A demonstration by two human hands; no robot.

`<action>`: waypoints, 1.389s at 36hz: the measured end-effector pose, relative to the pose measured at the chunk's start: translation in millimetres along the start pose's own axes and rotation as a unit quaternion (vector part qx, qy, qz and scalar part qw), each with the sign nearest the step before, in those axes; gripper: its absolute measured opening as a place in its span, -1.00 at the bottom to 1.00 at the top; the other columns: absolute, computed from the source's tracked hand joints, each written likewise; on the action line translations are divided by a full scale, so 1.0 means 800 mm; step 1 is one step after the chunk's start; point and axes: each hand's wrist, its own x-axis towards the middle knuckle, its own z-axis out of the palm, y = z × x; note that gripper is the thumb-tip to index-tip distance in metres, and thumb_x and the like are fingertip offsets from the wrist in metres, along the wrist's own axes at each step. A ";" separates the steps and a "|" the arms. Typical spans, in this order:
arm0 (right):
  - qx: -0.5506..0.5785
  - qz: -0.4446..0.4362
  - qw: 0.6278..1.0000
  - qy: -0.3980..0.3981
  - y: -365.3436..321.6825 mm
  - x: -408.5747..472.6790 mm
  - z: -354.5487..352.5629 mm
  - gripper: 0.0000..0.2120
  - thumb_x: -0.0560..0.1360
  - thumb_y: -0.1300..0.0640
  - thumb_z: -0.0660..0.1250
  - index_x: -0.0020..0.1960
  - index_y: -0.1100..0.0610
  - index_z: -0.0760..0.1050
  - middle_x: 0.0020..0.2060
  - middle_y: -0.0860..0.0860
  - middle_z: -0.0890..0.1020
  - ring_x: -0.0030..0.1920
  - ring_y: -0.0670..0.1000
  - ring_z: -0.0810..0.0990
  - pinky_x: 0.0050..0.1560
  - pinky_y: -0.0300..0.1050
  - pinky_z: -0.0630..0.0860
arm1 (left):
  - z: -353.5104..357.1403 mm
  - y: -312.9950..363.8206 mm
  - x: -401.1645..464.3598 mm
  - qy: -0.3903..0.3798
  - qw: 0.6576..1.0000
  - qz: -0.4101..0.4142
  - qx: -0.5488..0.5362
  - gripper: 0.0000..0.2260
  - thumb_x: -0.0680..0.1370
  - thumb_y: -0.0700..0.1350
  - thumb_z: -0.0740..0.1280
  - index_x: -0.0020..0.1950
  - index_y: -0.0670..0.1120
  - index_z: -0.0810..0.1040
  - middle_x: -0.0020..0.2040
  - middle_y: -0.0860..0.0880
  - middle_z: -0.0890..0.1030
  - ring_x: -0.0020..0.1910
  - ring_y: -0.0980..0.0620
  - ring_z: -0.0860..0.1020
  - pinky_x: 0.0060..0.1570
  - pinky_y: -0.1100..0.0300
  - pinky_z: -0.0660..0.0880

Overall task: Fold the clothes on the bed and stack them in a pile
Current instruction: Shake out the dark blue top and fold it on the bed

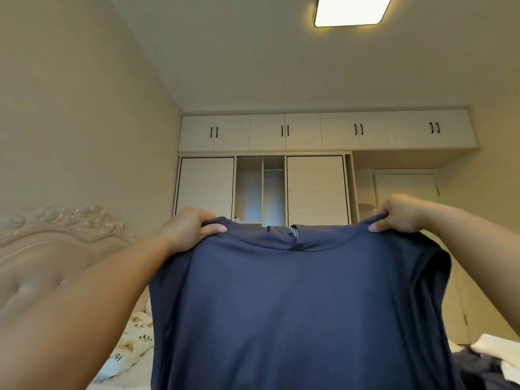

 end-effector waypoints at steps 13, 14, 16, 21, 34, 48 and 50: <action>-0.258 0.118 0.945 0.163 -0.041 -0.003 0.054 -0.72 0.58 0.19 0.15 0.13 0.05 0.59 0.04 -0.02 0.62 0.05 0.02 0.61 -0.14 -0.16 0.51 | 0.017 0.038 0.002 -0.039 0.938 0.018 0.343 -0.76 0.64 0.02 0.14 0.17 0.02 0.56 0.11 -0.01 0.53 0.13 -0.07 0.52 -0.14 0.16 0.33; -0.201 0.156 0.957 0.143 -0.045 -0.002 0.056 -0.75 0.56 0.19 0.18 0.13 0.08 0.59 0.02 0.01 0.63 0.03 0.03 0.61 -0.17 -0.15 0.48 | 0.022 0.038 0.003 -0.032 0.937 -0.007 0.347 -0.76 0.63 -0.02 0.16 0.19 0.00 0.56 0.14 -0.04 0.54 0.14 -0.10 0.52 -0.13 0.16 0.35; 0.003 0.255 0.963 0.089 -0.049 0.003 0.058 -0.84 0.52 0.24 0.28 0.06 0.17 0.58 -0.15 0.10 0.64 -0.15 0.05 0.64 -0.28 -0.17 0.43 | 0.029 0.040 0.007 -0.029 0.945 -0.084 0.316 -0.76 0.60 -0.09 0.22 0.23 -0.04 0.55 0.17 -0.09 0.57 0.15 -0.13 0.55 -0.01 0.15 0.45; 0.618 0.328 0.714 0.018 -0.051 0.004 0.056 -0.69 0.64 0.24 0.08 -0.05 0.46 0.47 -0.05 0.25 0.62 -0.45 0.13 0.47 -0.85 -0.24 0.20 | 0.043 0.049 0.012 -0.102 0.952 -0.145 0.249 -0.44 0.65 0.14 0.06 0.52 -0.20 0.16 0.48 -0.14 0.30 0.43 -0.10 0.32 0.34 0.18 0.30; 0.297 0.062 0.895 0.328 -0.061 0.038 0.074 -0.57 0.60 -0.09 0.10 0.42 0.03 0.30 0.38 0.20 0.36 0.36 0.24 0.33 0.19 0.05 0.32 | 0.017 0.056 0.048 0.297 0.950 -0.049 -0.088 -0.69 0.59 -0.14 0.22 0.34 -0.08 0.40 0.23 -0.12 0.56 0.22 -0.17 0.49 0.11 0.06 0.40; 0.174 0.101 0.965 0.171 -0.016 0.183 0.480 -0.11 0.42 -0.34 0.20 0.56 0.01 -0.12 0.52 0.16 0.10 0.53 0.12 -0.02 0.50 0.04 -0.14 | 0.425 -0.168 0.034 0.033 0.993 -0.102 0.050 0.15 0.30 0.41 0.34 0.48 0.06 -0.45 0.51 0.16 -0.37 0.49 -0.13 0.15 0.36 -0.04 0.24; 0.157 0.109 0.970 0.151 -0.007 0.241 0.521 -0.08 0.41 -0.36 0.21 0.56 0.03 -0.11 0.52 0.15 0.12 0.53 0.14 -0.03 0.49 0.06 -0.14 | 0.472 -0.203 0.076 0.009 0.993 -0.092 0.077 0.14 0.31 0.41 0.34 0.51 0.01 -0.40 0.52 0.12 -0.36 0.49 -0.11 0.15 0.39 -0.05 0.19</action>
